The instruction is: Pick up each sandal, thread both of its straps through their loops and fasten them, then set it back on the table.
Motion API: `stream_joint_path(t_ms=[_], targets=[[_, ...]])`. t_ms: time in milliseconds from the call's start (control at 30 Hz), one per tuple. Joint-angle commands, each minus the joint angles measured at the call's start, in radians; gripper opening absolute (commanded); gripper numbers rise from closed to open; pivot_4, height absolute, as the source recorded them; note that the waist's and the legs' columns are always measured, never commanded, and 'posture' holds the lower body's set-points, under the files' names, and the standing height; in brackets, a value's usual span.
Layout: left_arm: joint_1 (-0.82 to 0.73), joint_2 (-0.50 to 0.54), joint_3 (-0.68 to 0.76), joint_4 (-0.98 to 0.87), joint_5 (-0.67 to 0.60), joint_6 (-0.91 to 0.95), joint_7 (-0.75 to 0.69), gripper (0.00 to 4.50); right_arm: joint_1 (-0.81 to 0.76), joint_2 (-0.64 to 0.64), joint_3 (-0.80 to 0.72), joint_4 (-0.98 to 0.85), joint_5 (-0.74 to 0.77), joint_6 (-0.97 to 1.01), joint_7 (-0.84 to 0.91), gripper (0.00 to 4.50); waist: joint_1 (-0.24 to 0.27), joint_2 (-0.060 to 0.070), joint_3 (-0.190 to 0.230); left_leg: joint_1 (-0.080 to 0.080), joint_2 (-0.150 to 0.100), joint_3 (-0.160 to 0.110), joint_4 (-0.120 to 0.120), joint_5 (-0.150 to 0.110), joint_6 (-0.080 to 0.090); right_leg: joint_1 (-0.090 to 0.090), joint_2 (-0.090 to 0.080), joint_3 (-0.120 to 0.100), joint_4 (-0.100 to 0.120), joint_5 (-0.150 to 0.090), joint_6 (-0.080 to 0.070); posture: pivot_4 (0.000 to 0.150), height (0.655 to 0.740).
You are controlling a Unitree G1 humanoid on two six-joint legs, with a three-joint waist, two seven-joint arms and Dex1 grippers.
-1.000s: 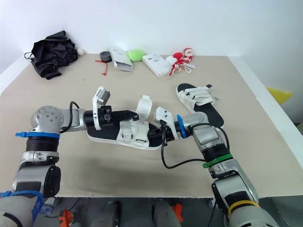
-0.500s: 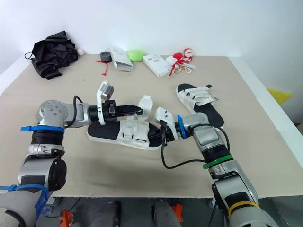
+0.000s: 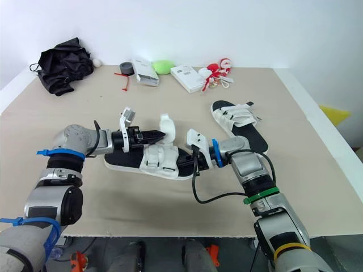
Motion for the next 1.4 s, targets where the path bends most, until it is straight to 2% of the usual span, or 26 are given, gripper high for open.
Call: stream_joint_path(t_ms=[33,333,500,667,800,1067,1100,1167,1200,1267,1400], targets=[[-0.043,-0.007,0.057,0.056,0.017,-0.035,0.041,1.55,0.045,-0.005,0.057,0.043,-0.041,0.035,0.004,0.0,0.0,0.0,0.0,0.0,0.0,0.0,0.0,0.0,0.0,0.0,0.0,0.0,0.0,0.0,0.0,0.15,0.738],[-0.091,-0.02,0.177,0.133,0.001,-0.049,0.104,1.55,0.033,0.004,0.059,0.062,-0.044,0.027,0.004,0.0,-0.001,0.0,0.0,0.0,0.0,0.0,0.0,0.0,-0.001,0.0,0.0,0.0,0.0,0.0,0.0,0.15,0.738],[-0.181,-0.027,0.29,0.216,-0.041,-0.073,0.171,1.55,0.028,0.008,0.059,0.07,-0.046,0.024,0.002,0.0,-0.001,0.0,0.0,0.0,0.0,0.0,0.0,0.0,-0.001,0.0,0.0,0.0,0.0,0.0,0.0,0.15,0.738],[-0.257,-0.01,0.303,0.281,-0.016,0.003,0.222,1.55,0.028,0.006,0.056,0.072,-0.047,0.024,-0.001,0.0,-0.003,-0.001,0.0,-0.001,0.0,0.0,0.0,0.0,-0.001,0.0,0.0,0.0,-0.001,0.0,0.001,0.15,0.738],[-0.295,-0.015,0.36,0.324,-0.046,0.036,0.266,1.55,0.033,0.006,0.053,0.071,-0.047,0.025,-0.007,0.0,-0.005,-0.001,0.0,0.0,0.0,0.0,-0.001,-0.001,-0.001,-0.001,0.0,0.0,-0.001,-0.001,0.001,0.15,0.738],[-0.304,-0.04,0.351,0.295,-0.02,0.079,0.26,1.55,0.036,0.006,0.049,0.07,-0.048,0.026,-0.015,0.0,-0.006,-0.001,0.001,0.0,-0.001,0.0,-0.001,0.0,-0.002,0.0,0.0,0.0,-0.001,0.0,0.001,0.15,0.738],[-0.304,-0.041,0.351,0.293,-0.019,0.077,0.259,2.08,0.036,0.006,0.049,0.07,-0.048,0.026,-0.015,0.0,-0.006,-0.001,0.001,0.0,-0.001,0.0,-0.001,0.0,-0.002,-0.001,0.0,0.0,-0.001,0.0,0.001,0.15,0.738],[-0.306,-0.046,0.347,0.291,-0.016,0.073,0.249,2.23,0.037,0.005,0.048,0.069,-0.047,0.027,-0.015,0.0,-0.006,-0.001,0.001,0.0,-0.001,0.0,-0.001,0.0,-0.002,-0.001,0.0,0.0,-0.001,0.0,0.001,0.15,0.738],[-0.311,-0.052,0.343,0.298,-0.01,0.064,0.248,2.84,0.037,0.004,0.048,0.069,-0.047,0.027,-0.015,0.0,-0.006,-0.001,0.001,0.0,-0.001,0.0,-0.001,0.0,-0.002,0.0,-0.001,0.0,-0.001,0.0,0.001,0.15,0.738],[-0.316,-0.06,0.325,0.303,0.005,0.055,0.24,3.59,0.038,0.003,0.048,0.068,-0.047,0.028,-0.015,0.0,-0.006,-0.001,0.001,0.0,-0.001,0.0,-0.001,0.0,-0.002,0.0,-0.001,0.0,-0.001,0.0,0.001,0.15,0.738],[-0.329,-0.062,0.309,0.32,0.022,0.045,0.225,3.59,0.035,0.003,0.047,0.07,-0.047,0.029,-0.015,0.0,-0.006,-0.001,0.001,0.0,-0.001,0.0,-0.001,0.0,-0.002,-0.001,-0.001,0.0,-0.001,0.0,0.001,0.15,0.738]])
